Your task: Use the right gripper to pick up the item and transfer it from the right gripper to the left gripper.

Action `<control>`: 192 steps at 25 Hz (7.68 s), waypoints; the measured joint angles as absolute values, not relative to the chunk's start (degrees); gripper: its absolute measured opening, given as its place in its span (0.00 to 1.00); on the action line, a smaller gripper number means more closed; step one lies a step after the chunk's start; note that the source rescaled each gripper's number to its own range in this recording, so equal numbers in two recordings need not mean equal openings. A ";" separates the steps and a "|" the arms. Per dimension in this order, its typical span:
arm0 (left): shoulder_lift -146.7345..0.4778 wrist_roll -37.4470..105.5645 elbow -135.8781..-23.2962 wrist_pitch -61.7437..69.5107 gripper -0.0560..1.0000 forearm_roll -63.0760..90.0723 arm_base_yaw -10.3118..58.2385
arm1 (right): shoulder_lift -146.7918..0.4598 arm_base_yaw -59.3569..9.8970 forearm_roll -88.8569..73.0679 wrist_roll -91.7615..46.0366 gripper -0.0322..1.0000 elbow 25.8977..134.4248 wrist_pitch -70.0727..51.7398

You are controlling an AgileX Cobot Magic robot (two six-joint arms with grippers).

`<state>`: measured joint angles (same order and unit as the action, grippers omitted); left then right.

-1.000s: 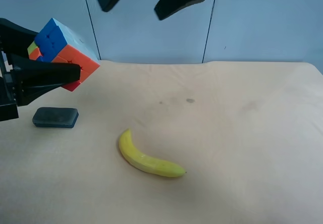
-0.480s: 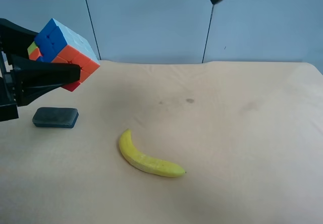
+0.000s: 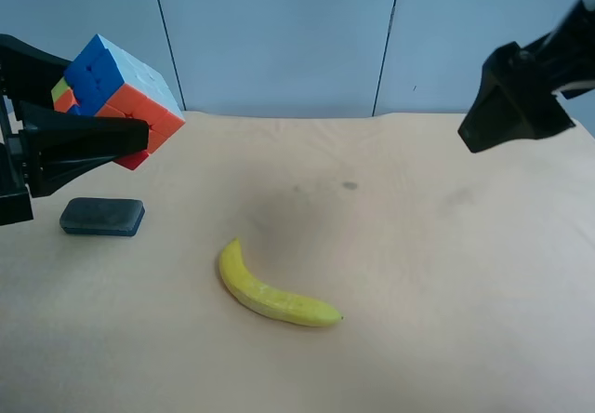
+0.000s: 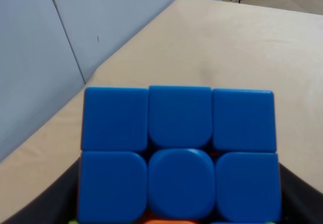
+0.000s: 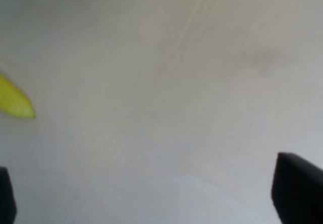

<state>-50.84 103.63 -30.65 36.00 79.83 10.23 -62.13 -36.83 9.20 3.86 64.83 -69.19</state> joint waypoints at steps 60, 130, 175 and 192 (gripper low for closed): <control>-50.84 103.63 -30.65 37.31 0.05 79.40 10.23 | -19.58 -36.83 2.81 3.21 1.00 28.94 -61.43; -116.36 35.98 -69.84 5.87 0.05 15.96 6.34 | 0.17 -18.19 2.81 3.59 1.00 28.94 -61.24; -44.76 19.67 -55.03 64.83 0.99 9.38 6.34 | 0.17 -18.19 2.81 3.63 1.00 28.94 -61.24; 0.07 13.70 -34.23 67.88 0.99 7.92 6.34 | 0.17 -18.19 2.81 3.63 1.00 28.94 -61.24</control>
<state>0.07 13.70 -34.23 67.88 7.92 6.34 0.17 -18.19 2.81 3.63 28.94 -61.24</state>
